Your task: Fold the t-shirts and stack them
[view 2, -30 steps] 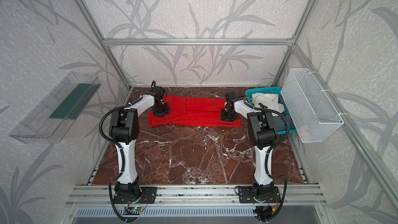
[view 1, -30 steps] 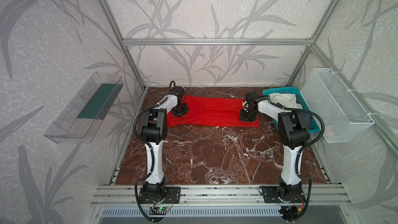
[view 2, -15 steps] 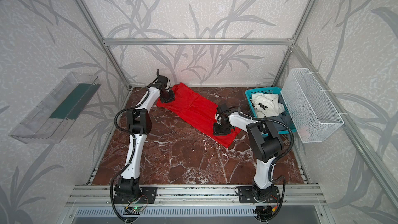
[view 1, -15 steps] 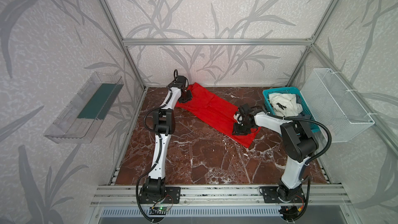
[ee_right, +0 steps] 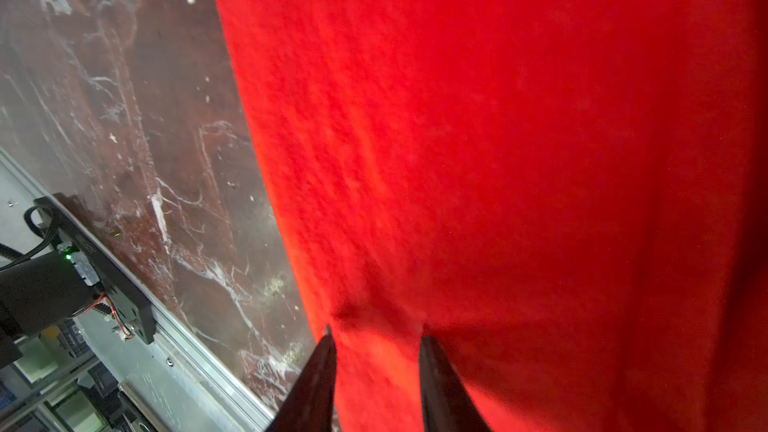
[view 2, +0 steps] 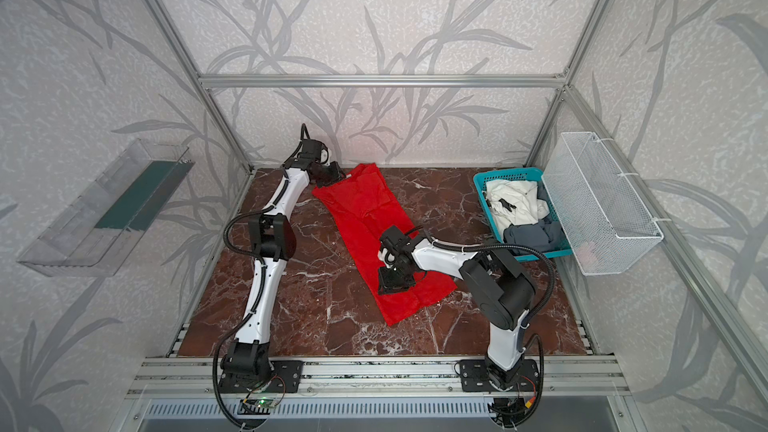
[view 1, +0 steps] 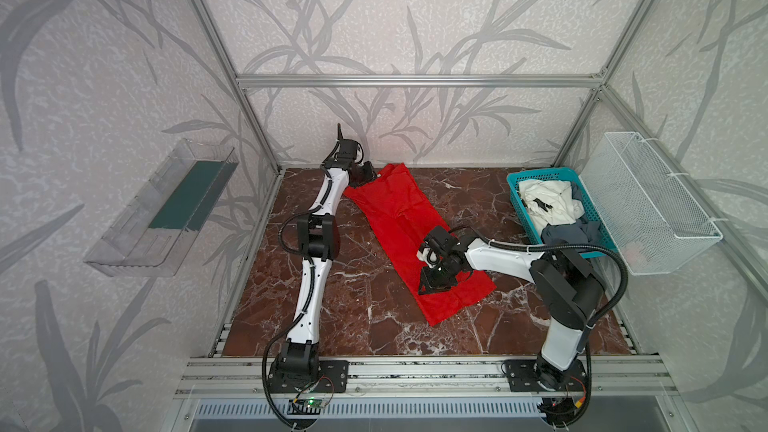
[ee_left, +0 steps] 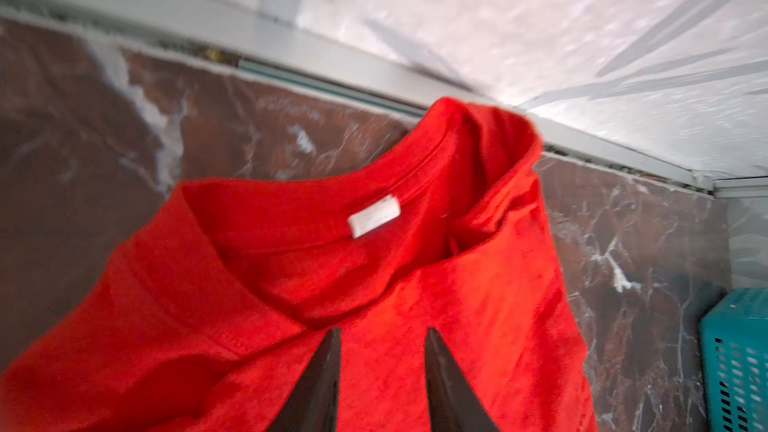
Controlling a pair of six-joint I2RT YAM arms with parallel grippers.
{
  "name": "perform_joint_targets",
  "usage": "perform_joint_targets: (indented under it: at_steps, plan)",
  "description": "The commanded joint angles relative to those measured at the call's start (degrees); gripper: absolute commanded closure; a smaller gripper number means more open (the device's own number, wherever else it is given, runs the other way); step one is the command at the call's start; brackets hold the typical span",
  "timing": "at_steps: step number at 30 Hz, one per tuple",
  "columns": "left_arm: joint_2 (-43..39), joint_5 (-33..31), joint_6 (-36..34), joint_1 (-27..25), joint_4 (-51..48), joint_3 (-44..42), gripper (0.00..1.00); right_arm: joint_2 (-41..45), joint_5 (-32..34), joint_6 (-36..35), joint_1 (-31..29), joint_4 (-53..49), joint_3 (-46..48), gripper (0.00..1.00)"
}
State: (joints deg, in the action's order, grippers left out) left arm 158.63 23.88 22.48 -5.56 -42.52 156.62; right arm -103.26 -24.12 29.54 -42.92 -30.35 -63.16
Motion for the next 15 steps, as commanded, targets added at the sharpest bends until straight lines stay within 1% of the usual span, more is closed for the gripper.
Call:
perform_joint_targets:
  at_steps: [1, 4, 7, 9, 10, 12, 14, 15]
  plan:
    - [-8.04, 1.01, -2.89, -0.48, 0.75, -1.89, 0.64, 8.51, 6.7, -1.13, 0.38, -8.23, -2.98, 0.64]
    - [-15.39, -1.48, -1.49, -1.71, -4.57, -8.32, 0.64, 13.04, 11.9, -0.87, 1.05, -10.57, -4.58, 0.63]
    - [-23.36, -3.63, 0.39, -3.83, -6.36, -19.64, 0.64, 16.26, 14.88, -0.86, 2.87, -11.53, -4.46, 0.63]
    - [-28.47, -4.76, 0.99, -5.91, -5.35, -29.14, 0.64, 17.51, 16.61, -1.57, 4.76, -11.55, -3.36, 0.63]
    - [-31.09, -6.38, 1.59, -7.18, -4.64, -34.34, 0.64, 17.8, 17.24, -1.99, 6.0, -11.39, -2.62, 0.63]
    - [-35.73, -8.38, 2.93, -9.28, -1.27, -44.55, 0.64, 17.93, 16.52, -3.17, 8.97, -9.57, -0.82, 0.63]
    - [-39.49, -8.62, 5.35, -10.74, 3.42, -54.27, 0.64, 17.15, 15.38, -3.97, 11.88, -7.52, 0.69, 0.63]
    - [-40.52, -8.5, 6.08, -11.18, 5.14, -57.61, 0.64, 16.54, 14.67, -4.7, 12.86, -6.61, 1.09, 0.63]
